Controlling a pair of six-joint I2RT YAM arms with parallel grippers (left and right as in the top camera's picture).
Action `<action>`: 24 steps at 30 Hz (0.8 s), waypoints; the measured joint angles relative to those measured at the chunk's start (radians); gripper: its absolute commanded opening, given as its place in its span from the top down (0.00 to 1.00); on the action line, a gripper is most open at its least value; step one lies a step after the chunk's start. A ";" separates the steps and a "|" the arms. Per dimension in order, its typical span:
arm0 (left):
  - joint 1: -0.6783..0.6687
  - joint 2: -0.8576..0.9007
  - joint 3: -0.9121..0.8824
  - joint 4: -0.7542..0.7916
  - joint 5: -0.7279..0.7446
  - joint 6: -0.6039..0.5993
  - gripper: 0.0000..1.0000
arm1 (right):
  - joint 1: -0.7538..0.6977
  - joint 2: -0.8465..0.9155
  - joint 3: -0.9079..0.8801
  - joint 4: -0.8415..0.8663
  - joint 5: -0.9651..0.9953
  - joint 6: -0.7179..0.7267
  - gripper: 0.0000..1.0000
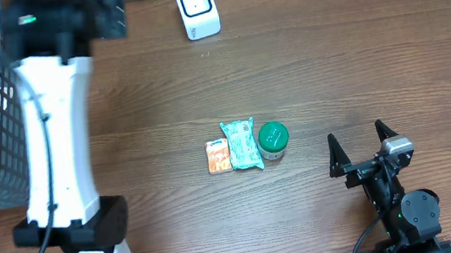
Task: Scan the item barcode
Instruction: 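Swing the left gripper back over the grey basket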
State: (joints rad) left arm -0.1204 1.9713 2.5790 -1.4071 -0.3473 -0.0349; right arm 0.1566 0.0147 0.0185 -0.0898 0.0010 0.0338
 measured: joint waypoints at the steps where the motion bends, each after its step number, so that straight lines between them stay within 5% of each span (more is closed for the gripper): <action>1: 0.025 -0.001 0.018 0.010 -0.002 0.011 0.11 | 0.000 0.000 0.000 0.000 0.000 0.000 0.00; 17: 0.580 -0.001 0.040 0.070 0.195 0.122 0.10 | 0.000 0.000 0.000 0.000 0.000 0.000 0.00; 24: 0.724 0.069 0.040 0.072 0.283 0.124 0.09 | 0.000 0.000 0.000 0.000 0.000 0.000 0.00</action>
State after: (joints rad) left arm 0.6037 2.0399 2.6186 -1.3354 -0.0647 0.0895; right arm 0.1566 0.0147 0.0185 -0.0898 0.0006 0.0334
